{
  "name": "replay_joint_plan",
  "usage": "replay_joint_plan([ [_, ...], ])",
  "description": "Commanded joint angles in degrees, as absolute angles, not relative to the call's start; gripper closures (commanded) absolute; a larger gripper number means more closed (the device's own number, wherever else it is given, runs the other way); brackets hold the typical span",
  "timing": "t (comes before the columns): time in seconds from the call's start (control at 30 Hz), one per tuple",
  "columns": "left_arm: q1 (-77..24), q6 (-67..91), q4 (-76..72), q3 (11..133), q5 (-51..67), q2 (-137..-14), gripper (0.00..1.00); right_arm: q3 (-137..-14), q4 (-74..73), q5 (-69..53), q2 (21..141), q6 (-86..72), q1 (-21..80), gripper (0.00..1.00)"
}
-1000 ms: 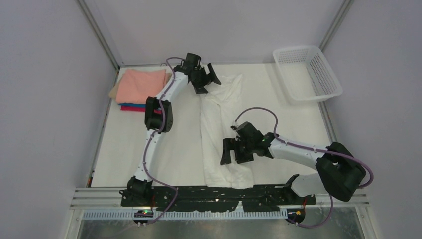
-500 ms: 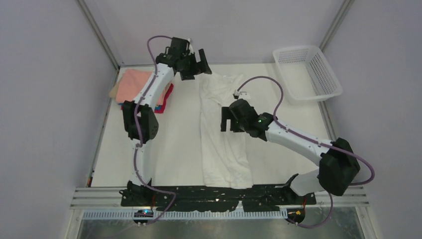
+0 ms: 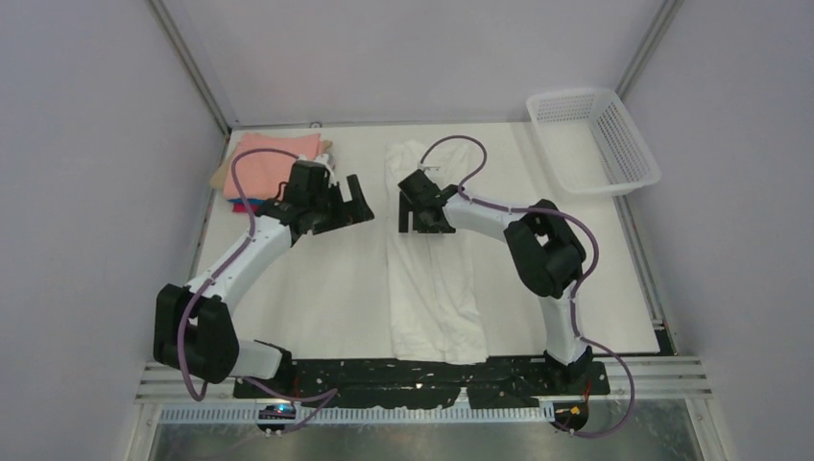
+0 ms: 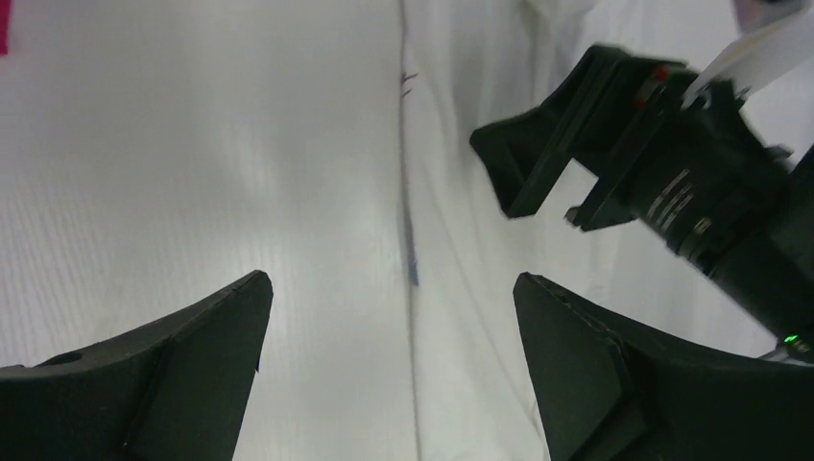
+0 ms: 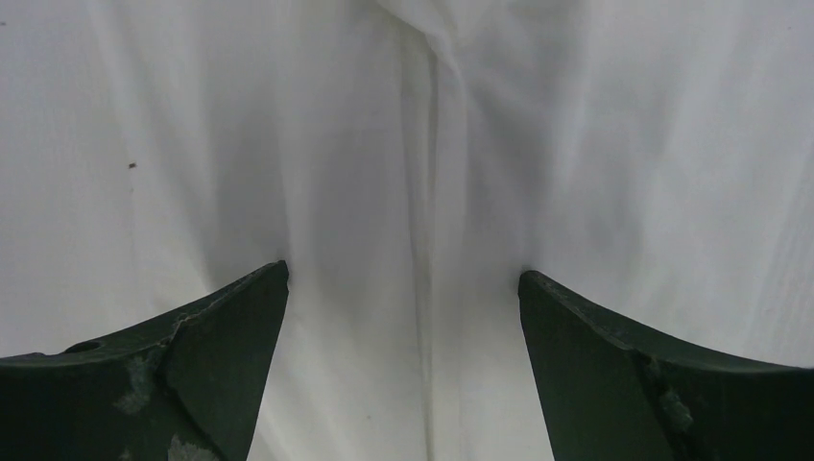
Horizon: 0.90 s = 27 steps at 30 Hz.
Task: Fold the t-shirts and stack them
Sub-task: Rotate the tshirt 90 degrees
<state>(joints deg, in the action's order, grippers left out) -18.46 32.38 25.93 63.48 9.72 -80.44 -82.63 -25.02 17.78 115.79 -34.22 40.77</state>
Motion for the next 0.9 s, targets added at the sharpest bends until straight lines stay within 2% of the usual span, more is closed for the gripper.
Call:
replay_joint_plan([
  [0.0,-18.28,37.14,13.65,53.57,3.42,-72.62,0.00,-90.47,-29.25,16.55,120.79,-37.80,39.89,0.05],
  [0.17,-18.28,40.82,8.78,46.67,4.61,-71.07,0.00,-92.19,-31.17,13.11,125.38,-39.60,38.10,0.05],
  [0.37,-18.28,42.46,3.37,42.84,8.29,-72.05,0.00,-102.15,-36.99,11.71,130.16,-38.25,35.99,0.05],
  [0.67,-18.66,41.32,3.60,43.94,12.53,-75.67,0.01,-109.87,-37.50,8.02,132.96,-36.22,33.90,0.05],
  [0.8,-22.44,41.13,8.05,42.33,12.46,-72.80,0.01,-110.64,-36.72,8.73,129.54,-33.74,34.01,0.05],
  [0.87,-26.80,41.24,12.07,40.82,9.92,-70.17,0.01,-107.10,-35.12,9.54,124.80,-31.55,34.01,0.05],
])
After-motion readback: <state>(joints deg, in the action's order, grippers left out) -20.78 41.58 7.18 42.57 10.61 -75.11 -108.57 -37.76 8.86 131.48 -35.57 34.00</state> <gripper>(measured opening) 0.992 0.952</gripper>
